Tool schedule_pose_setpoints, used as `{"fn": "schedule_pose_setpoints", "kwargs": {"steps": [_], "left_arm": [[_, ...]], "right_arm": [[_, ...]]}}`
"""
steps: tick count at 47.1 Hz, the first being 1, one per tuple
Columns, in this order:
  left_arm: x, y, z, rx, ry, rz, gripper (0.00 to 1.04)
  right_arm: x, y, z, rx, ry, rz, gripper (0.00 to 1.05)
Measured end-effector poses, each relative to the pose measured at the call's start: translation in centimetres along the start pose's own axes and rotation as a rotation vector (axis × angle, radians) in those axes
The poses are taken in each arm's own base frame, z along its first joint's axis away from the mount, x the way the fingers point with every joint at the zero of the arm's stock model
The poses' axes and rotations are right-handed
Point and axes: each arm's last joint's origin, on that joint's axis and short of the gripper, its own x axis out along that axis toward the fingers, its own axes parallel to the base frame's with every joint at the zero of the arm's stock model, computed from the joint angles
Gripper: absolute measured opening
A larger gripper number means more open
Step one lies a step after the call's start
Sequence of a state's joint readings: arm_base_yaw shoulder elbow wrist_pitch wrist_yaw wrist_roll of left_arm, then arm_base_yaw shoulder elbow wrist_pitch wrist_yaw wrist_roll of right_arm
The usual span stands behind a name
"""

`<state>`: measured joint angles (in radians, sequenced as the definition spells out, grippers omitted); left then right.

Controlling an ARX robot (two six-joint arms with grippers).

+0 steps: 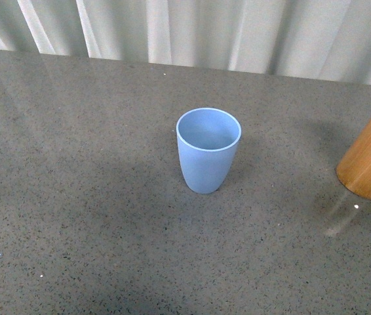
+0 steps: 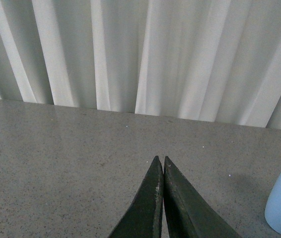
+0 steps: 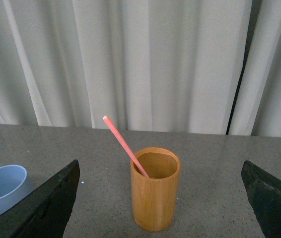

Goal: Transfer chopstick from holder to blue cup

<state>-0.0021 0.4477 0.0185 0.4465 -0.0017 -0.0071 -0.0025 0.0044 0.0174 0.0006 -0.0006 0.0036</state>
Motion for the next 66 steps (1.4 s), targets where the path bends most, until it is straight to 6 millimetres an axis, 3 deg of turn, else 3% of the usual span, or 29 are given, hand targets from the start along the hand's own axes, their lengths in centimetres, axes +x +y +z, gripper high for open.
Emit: {"fn": "schedule_pose_setpoints", "kwargs": {"steps": [56, 66], "left_arm": [[-3.0, 0.0, -0.2, 0.001, 0.002, -0.001, 0.04], [-3.0, 0.0, -0.2, 0.001, 0.002, -0.001, 0.37]], "right_arm": [[0.0, 0.0, 0.0, 0.0, 0.0, 0.0, 0.95], [0.0, 0.0, 0.0, 0.0, 0.0, 0.0, 0.95]]}}
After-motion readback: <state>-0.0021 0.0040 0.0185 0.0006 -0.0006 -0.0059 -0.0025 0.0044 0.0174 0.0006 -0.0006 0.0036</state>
